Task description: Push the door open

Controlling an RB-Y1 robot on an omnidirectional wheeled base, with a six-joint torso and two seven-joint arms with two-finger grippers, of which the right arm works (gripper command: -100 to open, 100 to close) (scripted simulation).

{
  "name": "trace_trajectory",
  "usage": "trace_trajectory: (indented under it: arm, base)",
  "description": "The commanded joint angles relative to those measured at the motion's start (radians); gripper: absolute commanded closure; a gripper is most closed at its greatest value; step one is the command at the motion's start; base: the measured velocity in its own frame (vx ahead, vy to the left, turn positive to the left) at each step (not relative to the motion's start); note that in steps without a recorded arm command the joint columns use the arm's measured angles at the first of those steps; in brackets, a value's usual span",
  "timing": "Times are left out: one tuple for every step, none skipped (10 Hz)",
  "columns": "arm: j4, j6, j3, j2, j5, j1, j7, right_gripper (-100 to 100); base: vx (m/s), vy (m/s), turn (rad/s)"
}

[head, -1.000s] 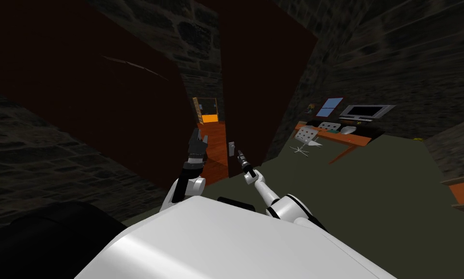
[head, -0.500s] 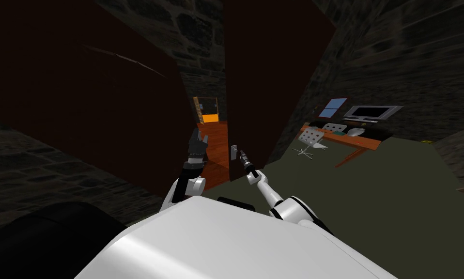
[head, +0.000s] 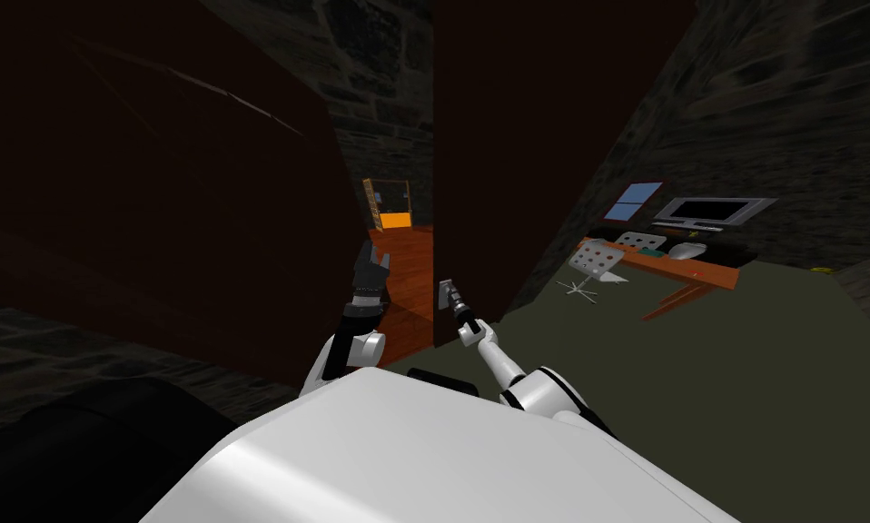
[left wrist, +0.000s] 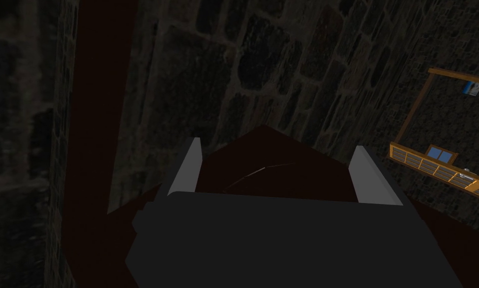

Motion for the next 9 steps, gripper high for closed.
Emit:
trace_trajectory:
  arm:
    - [0.001,0.0,0.0,-0.002,0.0,0.0,-0.001,100]
    - [0.001,0.0,0.0,-0.002,0.0,0.0,-0.001,100]
    - [0.001,0.0,0.0,-0.002,0.0,0.0,-0.001,100]
    - [0.001,0.0,0.0,-0.002,0.0,0.0,-0.001,100]
    - [0.001,0.0,0.0,-0.002,0.0,0.0,-0.001,100]
    - [0.001,0.0,0.0,-0.002,0.0,0.0,-0.001,100]
    - [0.0,0.001,-0.011,-0.009,-0.003,-0.004,0.008,100]
    - [0.0,0.001,-0.016,-0.011,-0.004,-0.004,0.011,100]
    - [0.001,0.002,-0.026,-0.016,-0.007,-0.004,0.019,100]
  base:
    - [-0.005,-0.004,-0.007]
    - [-0.029,-0.018,0.004]
    - [-0.016,-0.012,0.022]
    - [0.0,0.0,0.0]
    - [0.0,0.0,0.0]
    - [0.0,0.0,0.0]
    - [0.085,0.083,-0.026]
    - [0.126,0.135,-0.041]
    - [0.123,0.15,-0.052]
